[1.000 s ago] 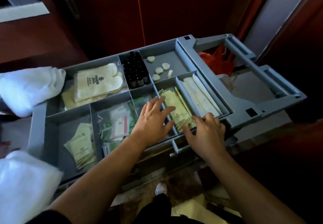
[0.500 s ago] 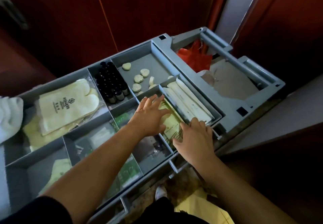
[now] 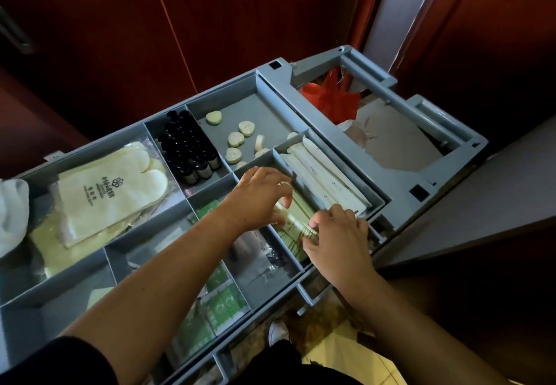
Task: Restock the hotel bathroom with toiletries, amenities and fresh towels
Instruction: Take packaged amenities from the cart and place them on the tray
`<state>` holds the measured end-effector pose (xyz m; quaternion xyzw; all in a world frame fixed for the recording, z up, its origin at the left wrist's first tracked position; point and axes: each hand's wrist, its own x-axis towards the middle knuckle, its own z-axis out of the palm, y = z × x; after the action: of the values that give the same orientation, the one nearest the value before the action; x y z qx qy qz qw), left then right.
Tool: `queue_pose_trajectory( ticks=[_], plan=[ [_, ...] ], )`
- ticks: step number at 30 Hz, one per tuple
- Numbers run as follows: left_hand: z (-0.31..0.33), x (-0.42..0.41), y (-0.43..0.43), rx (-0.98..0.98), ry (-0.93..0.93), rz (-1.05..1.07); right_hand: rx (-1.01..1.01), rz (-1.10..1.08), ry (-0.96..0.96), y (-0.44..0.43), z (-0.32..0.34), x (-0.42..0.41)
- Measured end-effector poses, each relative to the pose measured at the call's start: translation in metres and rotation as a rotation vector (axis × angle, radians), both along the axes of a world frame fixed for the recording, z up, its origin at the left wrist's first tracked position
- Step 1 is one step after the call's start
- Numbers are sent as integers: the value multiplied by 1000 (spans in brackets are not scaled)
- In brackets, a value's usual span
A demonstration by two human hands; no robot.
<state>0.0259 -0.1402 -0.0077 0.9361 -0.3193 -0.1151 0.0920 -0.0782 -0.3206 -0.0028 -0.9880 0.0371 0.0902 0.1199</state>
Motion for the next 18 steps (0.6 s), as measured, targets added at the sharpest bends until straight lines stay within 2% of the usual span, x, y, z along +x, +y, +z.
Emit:
queue_pose_trajectory(
  ticks=[7,11,13,15,18],
  plan=[
    [7,3,7,-64,-8,-11,59,24,-30,-3,-2,-5],
    [19,-1,20,-281,-38,32,211,-2,-149,-9,2,-7],
    [31,-5,30,-379,-77,129,294,-19,-184,-16,6,-7],
    [40,-12,43,-465,18,306,362,-18,-174,-22,13,-8],
    [51,-34,57,-654,287,458,474,-5,-146,-29,26,-12]
  ],
)
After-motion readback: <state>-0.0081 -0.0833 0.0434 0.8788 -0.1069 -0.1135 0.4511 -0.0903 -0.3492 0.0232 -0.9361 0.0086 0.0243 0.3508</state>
